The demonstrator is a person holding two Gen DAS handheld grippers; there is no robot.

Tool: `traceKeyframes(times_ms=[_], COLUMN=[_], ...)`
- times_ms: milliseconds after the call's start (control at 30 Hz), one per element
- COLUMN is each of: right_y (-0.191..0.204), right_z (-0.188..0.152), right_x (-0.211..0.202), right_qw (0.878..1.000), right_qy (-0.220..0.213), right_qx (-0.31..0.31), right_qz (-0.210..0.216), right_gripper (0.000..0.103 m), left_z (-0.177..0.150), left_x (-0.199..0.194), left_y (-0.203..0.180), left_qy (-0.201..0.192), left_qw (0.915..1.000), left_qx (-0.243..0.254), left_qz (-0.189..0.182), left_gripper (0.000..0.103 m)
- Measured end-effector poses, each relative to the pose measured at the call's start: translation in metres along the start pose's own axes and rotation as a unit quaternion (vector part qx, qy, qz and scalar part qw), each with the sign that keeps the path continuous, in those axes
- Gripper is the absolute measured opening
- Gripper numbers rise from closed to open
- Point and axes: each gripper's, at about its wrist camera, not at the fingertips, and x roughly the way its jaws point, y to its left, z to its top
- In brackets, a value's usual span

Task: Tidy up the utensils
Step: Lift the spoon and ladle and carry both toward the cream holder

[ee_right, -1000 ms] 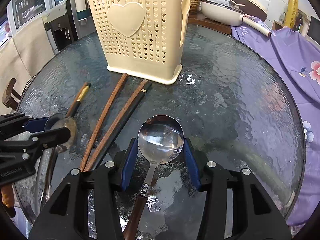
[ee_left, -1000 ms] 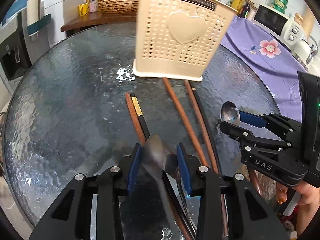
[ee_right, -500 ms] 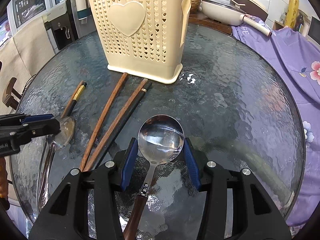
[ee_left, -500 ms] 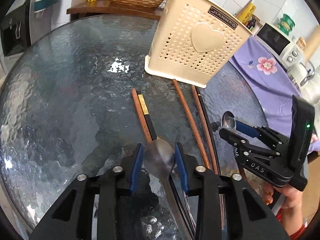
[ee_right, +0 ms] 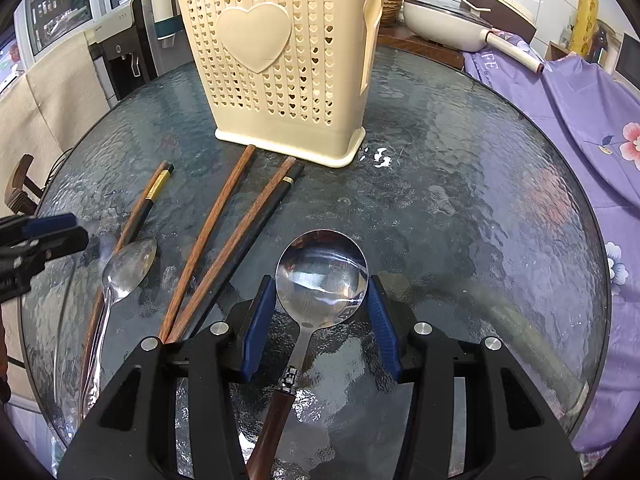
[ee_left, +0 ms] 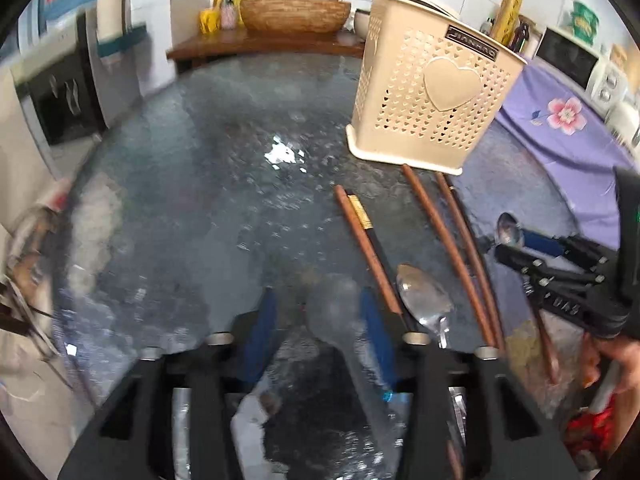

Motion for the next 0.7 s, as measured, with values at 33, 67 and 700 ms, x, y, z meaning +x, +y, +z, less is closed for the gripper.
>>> traceKeyframes(times_ms=[33,67,700], right_y=[0.0,0.0,-0.001], right_z=[0.0,0.0,-0.001], right_x=[0.0,0.0,-0.002], right_qw=[1.0,1.0,1.0], right_qy=[0.0,0.0,-0.001], right_qx=[0.0,0.0,0.0], right_qz=[0.0,0.0,0.001], right_gripper=[0.047,0.047,0.047], left_z=[-0.002,-0.004,-0.014], left_x=[-0.002,-0.003,0.013], left_y=[-0.004,-0.006,-0.042], left_qy=[-0.006,-0.006,0.032], left_qw=[0.9996,0.9993,0.9979], left_qx=[0.014,0.02,0.043], left_qz=[0.022,0.032,0.035], left_gripper=[0.058,0.058,0.048])
